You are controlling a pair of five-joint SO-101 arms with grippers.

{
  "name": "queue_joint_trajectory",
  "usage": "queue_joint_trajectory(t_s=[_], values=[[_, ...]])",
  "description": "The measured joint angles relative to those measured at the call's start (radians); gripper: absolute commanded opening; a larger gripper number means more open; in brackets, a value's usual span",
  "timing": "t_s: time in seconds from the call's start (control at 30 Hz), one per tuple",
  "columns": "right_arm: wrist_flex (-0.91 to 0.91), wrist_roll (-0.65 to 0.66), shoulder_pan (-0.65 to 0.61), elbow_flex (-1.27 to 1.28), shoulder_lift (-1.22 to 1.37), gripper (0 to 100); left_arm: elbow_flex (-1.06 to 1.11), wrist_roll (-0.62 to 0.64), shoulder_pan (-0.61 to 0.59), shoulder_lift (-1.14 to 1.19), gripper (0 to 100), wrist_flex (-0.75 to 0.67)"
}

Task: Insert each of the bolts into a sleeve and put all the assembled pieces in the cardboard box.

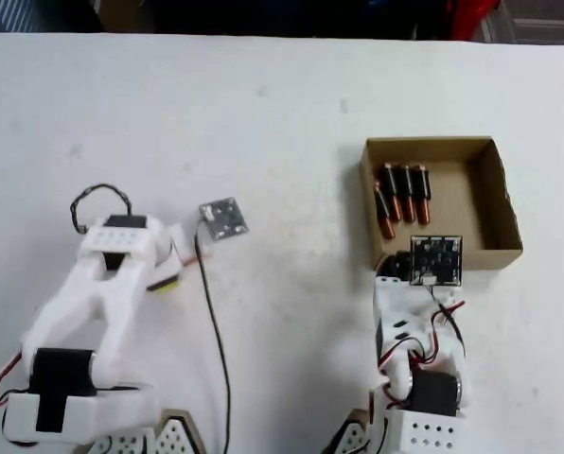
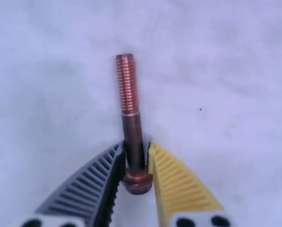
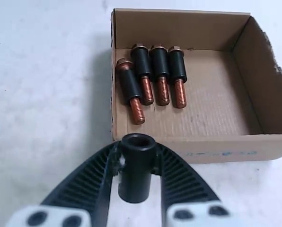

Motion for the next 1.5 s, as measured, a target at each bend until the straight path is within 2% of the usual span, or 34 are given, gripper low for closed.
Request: queue_joint_trajectory(t_s=[0.17,0.37,0.43,0.6,0.77,0.97,1.1,1.5], values=[[0.000,0.000,0.000,0.000,0.000,3.5,0.000,-0.017,0.000,0.002,2,-0.002],[0.000,0.000,0.000,0.000,0.000,3.5,0.002,-0.032,0.000,0.002,2,-0.078],[0.000,0.000,0.000,0.000,0.000,3.5,0.002,-0.087,0.000,0.002,2,-0.084],[0.000,0.000,0.000,0.000,0.000,3.5,0.002,-0.325,0.000,0.002,2,-0.081],[0.000,0.000,0.000,0.000,0.000,3.5,0.002,-0.413,0.000,0.002,2,-0.032],[0.000,0.000,0.000,0.000,0.000,3.5,0.002,-0.422,0.000,0.002,13,-0.023],[0.000,0.000,0.000,0.000,0.000,3.5,0.002,-0.419,0.000,0.002,13,-0.023],[0.000,0.000,0.000,0.000,0.000,3.5,-0.095,-0.293,0.000,0.002,13,-0.021]])
